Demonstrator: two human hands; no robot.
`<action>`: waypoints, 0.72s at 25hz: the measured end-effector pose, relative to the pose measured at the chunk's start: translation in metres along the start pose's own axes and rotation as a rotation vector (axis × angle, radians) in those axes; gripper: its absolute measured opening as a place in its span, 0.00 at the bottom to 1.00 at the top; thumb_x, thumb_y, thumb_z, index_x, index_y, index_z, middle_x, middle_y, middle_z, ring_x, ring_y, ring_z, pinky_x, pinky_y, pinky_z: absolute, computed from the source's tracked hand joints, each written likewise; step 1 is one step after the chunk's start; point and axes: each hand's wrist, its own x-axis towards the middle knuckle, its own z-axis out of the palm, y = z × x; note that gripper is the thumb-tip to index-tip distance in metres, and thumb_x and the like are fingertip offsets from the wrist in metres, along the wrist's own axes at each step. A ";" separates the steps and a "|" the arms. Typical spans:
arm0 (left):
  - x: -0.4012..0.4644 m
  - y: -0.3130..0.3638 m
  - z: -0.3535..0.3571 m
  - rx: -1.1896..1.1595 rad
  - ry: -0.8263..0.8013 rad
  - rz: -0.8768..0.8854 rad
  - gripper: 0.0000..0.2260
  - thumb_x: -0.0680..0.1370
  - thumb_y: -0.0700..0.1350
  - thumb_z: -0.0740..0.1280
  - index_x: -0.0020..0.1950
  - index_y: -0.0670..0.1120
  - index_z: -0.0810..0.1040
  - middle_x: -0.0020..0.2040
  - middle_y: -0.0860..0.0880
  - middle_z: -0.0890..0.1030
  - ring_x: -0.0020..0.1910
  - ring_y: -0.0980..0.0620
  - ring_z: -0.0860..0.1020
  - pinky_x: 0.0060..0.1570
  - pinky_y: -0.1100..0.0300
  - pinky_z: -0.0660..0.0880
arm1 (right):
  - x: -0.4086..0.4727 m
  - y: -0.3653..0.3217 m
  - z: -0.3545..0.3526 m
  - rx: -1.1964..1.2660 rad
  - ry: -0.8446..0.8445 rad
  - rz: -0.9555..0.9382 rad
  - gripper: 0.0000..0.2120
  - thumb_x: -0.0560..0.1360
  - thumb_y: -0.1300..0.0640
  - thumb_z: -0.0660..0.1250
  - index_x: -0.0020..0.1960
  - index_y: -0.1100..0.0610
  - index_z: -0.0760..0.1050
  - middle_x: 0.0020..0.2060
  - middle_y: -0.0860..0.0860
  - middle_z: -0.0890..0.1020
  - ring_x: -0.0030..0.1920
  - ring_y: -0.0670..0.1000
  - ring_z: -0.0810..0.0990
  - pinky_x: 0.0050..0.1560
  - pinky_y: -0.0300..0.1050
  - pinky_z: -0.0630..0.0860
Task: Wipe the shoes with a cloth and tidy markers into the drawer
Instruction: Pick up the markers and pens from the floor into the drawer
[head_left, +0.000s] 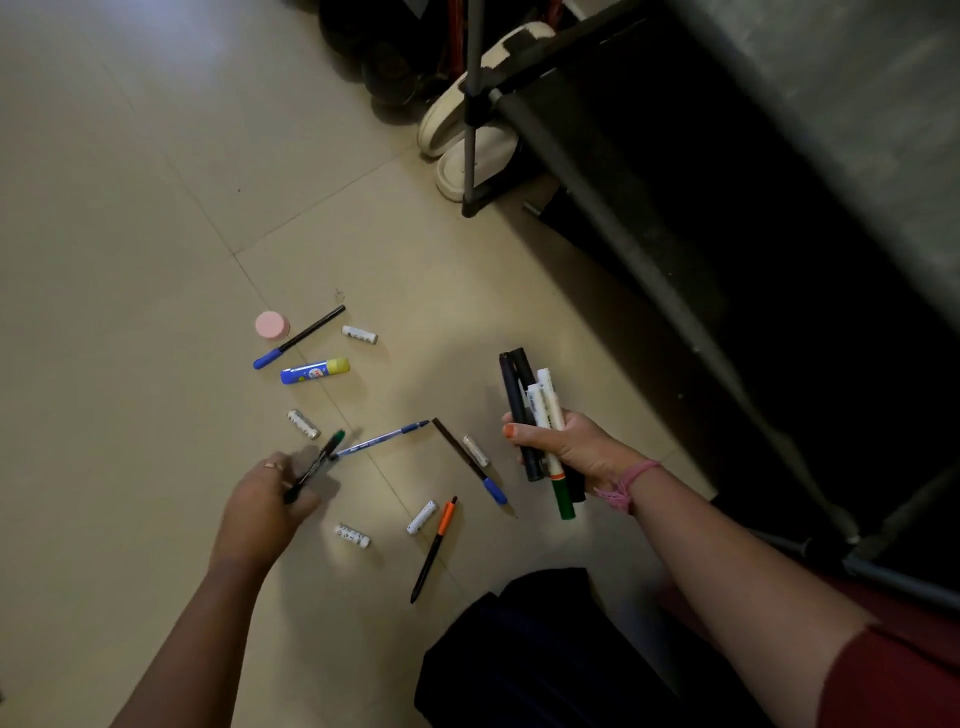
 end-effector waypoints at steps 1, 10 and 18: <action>-0.006 0.017 -0.007 -0.148 0.026 -0.031 0.08 0.71 0.39 0.72 0.44 0.39 0.74 0.39 0.41 0.78 0.39 0.40 0.78 0.40 0.50 0.73 | -0.012 -0.009 0.001 -0.014 0.001 -0.009 0.18 0.61 0.48 0.79 0.49 0.51 0.84 0.42 0.47 0.86 0.44 0.44 0.84 0.41 0.37 0.79; -0.101 0.185 -0.083 -1.132 -0.450 -0.098 0.08 0.78 0.38 0.66 0.57 0.42 0.78 0.50 0.44 0.84 0.52 0.48 0.83 0.51 0.54 0.78 | -0.160 -0.072 0.022 -0.011 0.139 -0.038 0.24 0.57 0.46 0.82 0.48 0.57 0.81 0.35 0.50 0.84 0.34 0.45 0.82 0.34 0.38 0.77; -0.263 0.280 -0.157 -1.092 -0.951 0.144 0.11 0.79 0.41 0.63 0.58 0.38 0.77 0.52 0.39 0.84 0.49 0.44 0.84 0.41 0.54 0.81 | -0.361 -0.078 0.044 0.093 0.270 -0.222 0.22 0.62 0.52 0.81 0.52 0.60 0.81 0.41 0.52 0.86 0.43 0.48 0.85 0.39 0.39 0.80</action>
